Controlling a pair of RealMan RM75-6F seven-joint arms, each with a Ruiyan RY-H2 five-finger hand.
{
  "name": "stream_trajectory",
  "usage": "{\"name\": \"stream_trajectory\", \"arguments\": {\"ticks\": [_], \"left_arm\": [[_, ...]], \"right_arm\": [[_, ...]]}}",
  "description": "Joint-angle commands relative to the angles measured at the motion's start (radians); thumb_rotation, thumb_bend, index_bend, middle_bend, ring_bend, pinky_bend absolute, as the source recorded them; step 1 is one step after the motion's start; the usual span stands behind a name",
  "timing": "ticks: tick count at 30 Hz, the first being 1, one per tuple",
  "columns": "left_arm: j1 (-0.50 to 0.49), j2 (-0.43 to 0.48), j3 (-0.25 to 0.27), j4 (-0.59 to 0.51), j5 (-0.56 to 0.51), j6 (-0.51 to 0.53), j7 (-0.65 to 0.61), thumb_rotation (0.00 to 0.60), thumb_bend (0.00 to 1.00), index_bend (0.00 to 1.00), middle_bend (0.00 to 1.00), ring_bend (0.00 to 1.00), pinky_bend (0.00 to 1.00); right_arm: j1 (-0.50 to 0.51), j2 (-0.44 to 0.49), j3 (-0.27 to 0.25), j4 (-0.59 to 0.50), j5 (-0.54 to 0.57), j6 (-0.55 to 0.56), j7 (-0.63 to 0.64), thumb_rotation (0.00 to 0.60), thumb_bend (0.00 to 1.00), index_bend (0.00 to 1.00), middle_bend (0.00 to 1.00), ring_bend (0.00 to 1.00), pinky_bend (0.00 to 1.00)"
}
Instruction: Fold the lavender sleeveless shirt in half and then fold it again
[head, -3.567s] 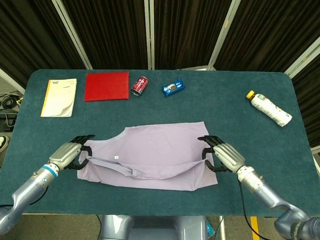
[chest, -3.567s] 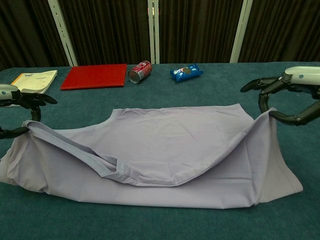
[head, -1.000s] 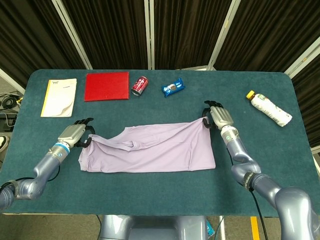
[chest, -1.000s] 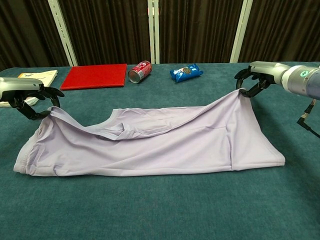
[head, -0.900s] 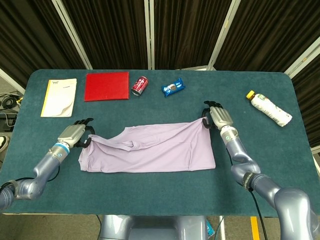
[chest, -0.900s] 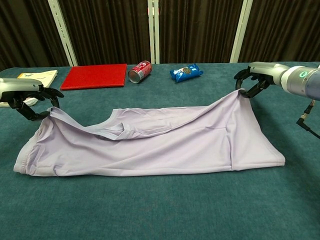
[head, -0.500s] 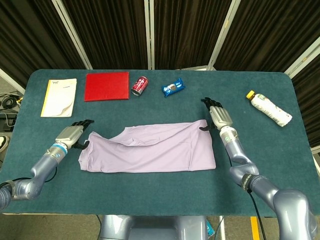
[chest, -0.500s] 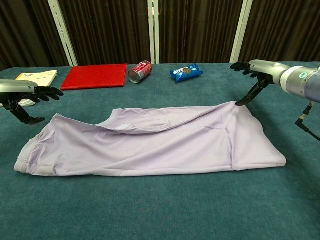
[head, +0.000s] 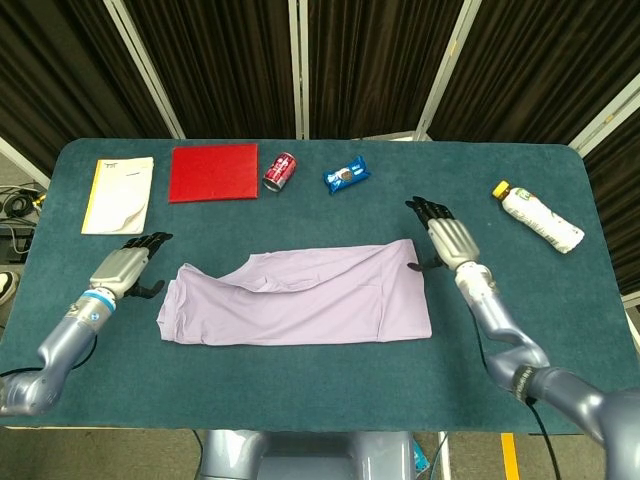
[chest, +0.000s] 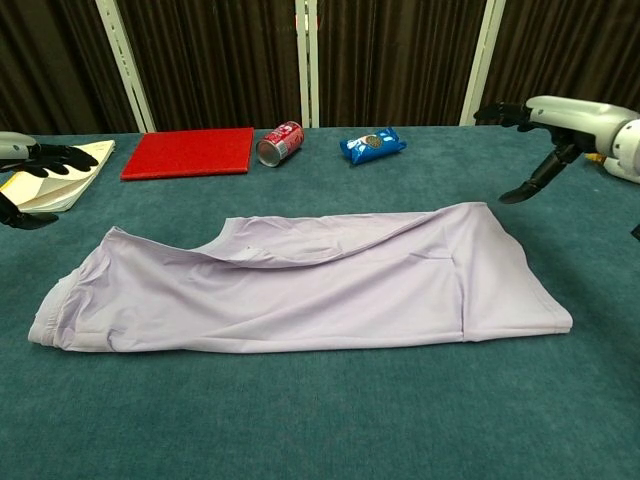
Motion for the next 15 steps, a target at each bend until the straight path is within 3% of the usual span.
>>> {"name": "stream_trajectory", "arguments": {"ticks": [1,7,15], "left_arm": [[0.047,0.045,0.014,-0.035,0.096,0.048,-0.05,0.6,0.48,0.0,0.0,0.0,0.0],[0.102,0.083,0.042,-0.055,0.229,0.104,-0.131,0.6,0.48,0.0,0.0,0.0,0.0],[0.115,0.1,0.048,-0.085,0.307,0.132,-0.162,0.6,0.48,0.0,0.0,0.0,0.0]], "right_arm": [[-0.077,0.119,-0.055,-0.143,-0.066,0.094,-0.027,0.6,0.0,0.04,0.0,0.0,0.0],[-0.193,0.264,-0.131,-0.301,-0.137,0.224,-0.028,0.6,0.0,0.04,0.0,0.0,0.0],[-0.348,0.378,-0.207,-0.422,-0.207,0.422,-0.035,0.6,0.0,0.05,0.0,0.0,0.0]]}}
